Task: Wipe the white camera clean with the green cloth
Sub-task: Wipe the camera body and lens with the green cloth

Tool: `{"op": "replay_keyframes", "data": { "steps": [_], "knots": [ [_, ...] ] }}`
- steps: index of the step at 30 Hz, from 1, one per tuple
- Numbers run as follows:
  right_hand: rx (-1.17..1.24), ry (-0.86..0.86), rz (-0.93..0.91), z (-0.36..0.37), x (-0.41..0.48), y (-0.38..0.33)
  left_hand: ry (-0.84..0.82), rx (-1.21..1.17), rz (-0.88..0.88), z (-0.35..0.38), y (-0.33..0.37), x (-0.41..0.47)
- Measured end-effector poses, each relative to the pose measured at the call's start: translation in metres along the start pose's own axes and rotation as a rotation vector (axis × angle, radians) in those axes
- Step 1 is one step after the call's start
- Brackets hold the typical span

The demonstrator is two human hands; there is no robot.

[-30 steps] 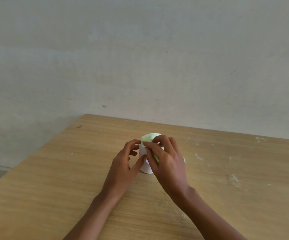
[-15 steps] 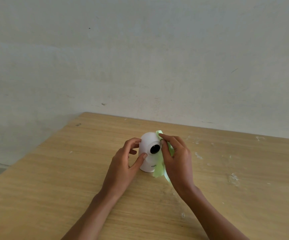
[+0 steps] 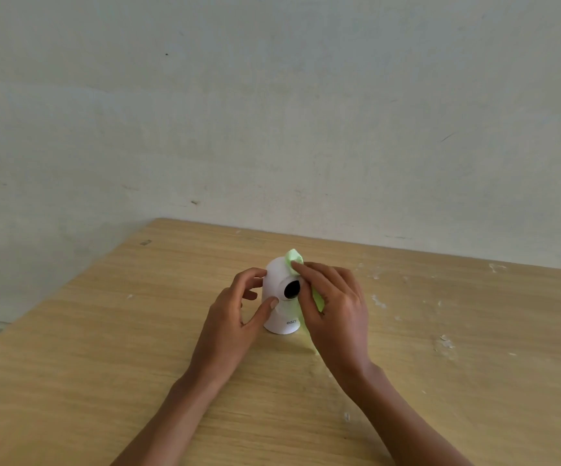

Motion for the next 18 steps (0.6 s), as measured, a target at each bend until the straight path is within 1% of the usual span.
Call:
{"op": "replay_keyframes", "data": {
  "steps": [5, 7, 9, 13, 18],
  "knots": [
    [0.097, -0.018, 0.19, 0.005, -0.008, 0.027, 0.01, 0.023, 0.02, -0.002, 0.003, -0.002],
    [0.105, -0.022, 0.216, 0.006, -0.01, 0.03, 0.014, 0.031, 0.022, -0.002, 0.003, -0.002],
    [0.095, -0.019, 0.187, 0.004, -0.009, 0.024, 0.01, 0.024, 0.013, -0.001, 0.002, -0.001],
    [0.034, 0.001, 0.067, -0.001, -0.004, 0.008, -0.001, -0.002, -0.017, -0.001, -0.001, -0.001],
    [0.007, -0.008, 0.071, 0.001, -0.007, 0.014, 0.0, 0.009, -0.002, -0.001, 0.002, -0.002]
  ]
}}
Point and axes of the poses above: each hand's wrist, its own x-axis towards the middle knuckle, its own z-axis out of the palm, y = z × x, the point moved 10 cm from there along x, towards the middle knuckle, and after that the axes turned 5 degrees about -z, right-handed, at the moved point
